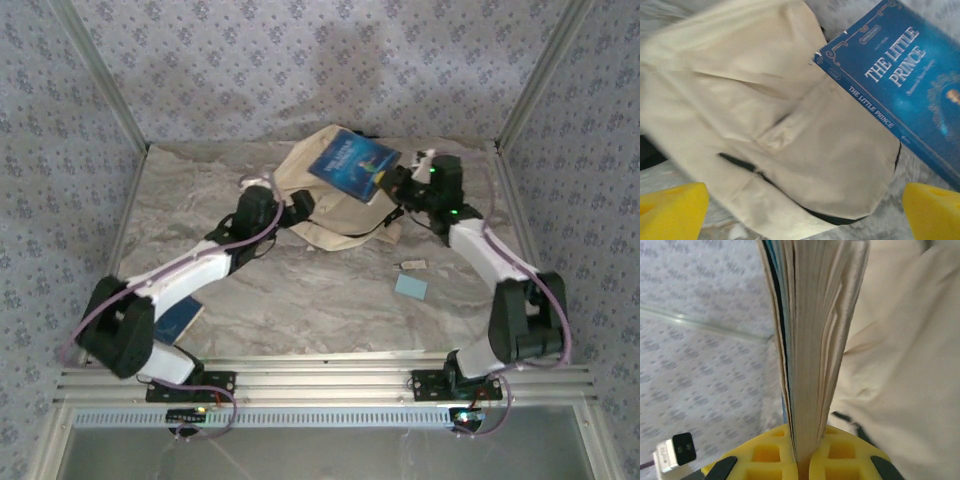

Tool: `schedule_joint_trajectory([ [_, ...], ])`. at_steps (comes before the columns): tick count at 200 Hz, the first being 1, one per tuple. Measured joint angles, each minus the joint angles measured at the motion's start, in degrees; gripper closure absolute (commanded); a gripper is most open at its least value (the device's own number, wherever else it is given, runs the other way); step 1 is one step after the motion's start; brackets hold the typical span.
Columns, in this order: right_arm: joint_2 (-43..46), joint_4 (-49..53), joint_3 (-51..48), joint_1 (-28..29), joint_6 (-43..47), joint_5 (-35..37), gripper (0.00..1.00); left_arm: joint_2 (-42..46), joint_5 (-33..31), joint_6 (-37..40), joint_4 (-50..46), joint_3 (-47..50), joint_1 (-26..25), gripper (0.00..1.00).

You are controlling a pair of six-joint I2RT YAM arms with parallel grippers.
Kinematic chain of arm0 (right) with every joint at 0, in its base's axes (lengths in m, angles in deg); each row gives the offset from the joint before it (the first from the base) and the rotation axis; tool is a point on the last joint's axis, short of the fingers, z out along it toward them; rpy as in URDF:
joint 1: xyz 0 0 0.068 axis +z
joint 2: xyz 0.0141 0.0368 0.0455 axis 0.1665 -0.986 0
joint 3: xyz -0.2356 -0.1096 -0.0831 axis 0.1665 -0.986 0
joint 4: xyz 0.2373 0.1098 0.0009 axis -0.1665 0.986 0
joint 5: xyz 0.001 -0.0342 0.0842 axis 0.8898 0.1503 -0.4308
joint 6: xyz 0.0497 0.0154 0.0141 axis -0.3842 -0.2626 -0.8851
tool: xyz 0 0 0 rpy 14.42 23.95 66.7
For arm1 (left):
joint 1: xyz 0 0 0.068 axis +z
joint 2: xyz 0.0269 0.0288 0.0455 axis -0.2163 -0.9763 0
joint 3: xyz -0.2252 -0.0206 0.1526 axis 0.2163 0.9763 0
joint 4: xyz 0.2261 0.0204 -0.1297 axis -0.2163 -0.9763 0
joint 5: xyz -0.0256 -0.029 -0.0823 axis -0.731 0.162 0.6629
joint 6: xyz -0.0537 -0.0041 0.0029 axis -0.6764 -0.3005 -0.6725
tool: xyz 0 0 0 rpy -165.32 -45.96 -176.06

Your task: Pack the student bag

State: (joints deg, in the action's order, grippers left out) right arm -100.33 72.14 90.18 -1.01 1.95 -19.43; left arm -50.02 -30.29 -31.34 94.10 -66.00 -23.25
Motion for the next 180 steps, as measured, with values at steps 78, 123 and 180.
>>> schedule_joint_trajectory([
  [78, 21.31, 25.75, -9.51, -23.41, 13.64, 7.56, 1.00, -27.76, 8.02, 21.77, -17.07, -34.60, -9.20, 0.07],
  [123, 25.64, 30.01, -11.32, -31.71, 14.71, 6.21, 1.00, -41.79, 7.91, 30.73, -29.88, -53.86, -12.46, 0.09],
  [180, 26.49, 30.80, -11.58, -33.09, 15.34, 2.43, 1.00, -53.68, 0.85, 37.90, -41.90, -69.55, -14.95, 0.18],
])
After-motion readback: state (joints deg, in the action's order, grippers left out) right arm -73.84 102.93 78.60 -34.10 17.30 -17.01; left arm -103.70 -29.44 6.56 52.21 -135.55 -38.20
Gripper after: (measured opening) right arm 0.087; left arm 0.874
